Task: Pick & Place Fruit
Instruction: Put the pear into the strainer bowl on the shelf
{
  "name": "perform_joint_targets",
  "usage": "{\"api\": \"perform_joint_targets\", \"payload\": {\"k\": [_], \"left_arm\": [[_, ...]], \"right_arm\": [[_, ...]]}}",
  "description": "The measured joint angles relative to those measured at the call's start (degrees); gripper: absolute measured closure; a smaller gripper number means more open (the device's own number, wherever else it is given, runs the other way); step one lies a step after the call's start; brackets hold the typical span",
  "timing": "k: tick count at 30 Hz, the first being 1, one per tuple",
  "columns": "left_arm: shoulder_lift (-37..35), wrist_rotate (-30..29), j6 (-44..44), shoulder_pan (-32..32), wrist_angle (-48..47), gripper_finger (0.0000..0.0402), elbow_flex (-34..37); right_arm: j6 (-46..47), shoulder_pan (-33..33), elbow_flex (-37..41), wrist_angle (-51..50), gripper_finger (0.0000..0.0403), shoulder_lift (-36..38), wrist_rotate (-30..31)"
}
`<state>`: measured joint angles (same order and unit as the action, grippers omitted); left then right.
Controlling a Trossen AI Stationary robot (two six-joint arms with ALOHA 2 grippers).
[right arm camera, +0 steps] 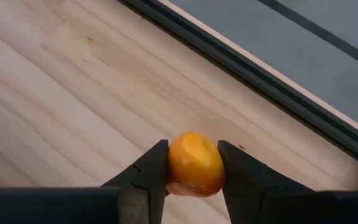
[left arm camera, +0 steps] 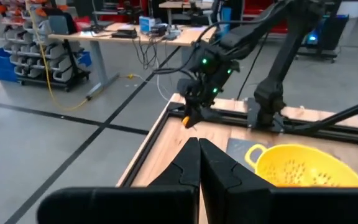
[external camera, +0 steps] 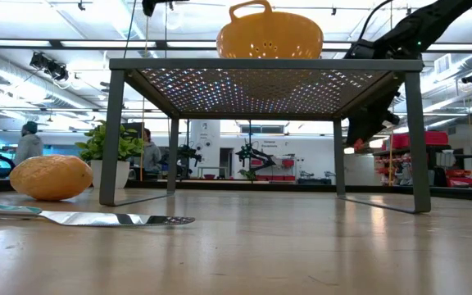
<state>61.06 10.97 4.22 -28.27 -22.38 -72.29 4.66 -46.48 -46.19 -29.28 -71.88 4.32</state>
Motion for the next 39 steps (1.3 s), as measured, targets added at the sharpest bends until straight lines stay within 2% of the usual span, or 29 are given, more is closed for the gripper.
{"api": "perform_joint_targets", "payload": {"k": [6,11,19,30,34,39], "left_arm": [[0.00,-4.35,-1.47,6.15,0.12,0.0401,0.00],[0.00,-7.35,-2.04,8.79,0.12,0.0401,0.00],[0.00,-7.20,-2.02,9.10,0.11,0.0401,0.00],[0.00,-6.86,-1.89,9.09,0.08,0.0401,0.02],[-0.02,-6.85,-1.47,9.09,0.08,0.0401,0.02],[-0.04,-6.78,-1.37,9.09,0.08,0.0401,0.02]], "right_arm": [[-0.22,1.17,0.00,0.00,0.0274,0.00,0.04],[-2.16,1.69,0.00,-0.01,0.0274,0.00,0.06],[-4.22,1.75,0.00,1.45,0.0274,1.07,-0.07],[-3.83,5.73,-0.02,10.28,0.0274,10.17,0.10],[-4.06,6.39,-0.02,10.26,0.0274,11.50,2.00],[-4.08,7.11,-0.02,10.30,0.0274,11.78,1.20]]}}
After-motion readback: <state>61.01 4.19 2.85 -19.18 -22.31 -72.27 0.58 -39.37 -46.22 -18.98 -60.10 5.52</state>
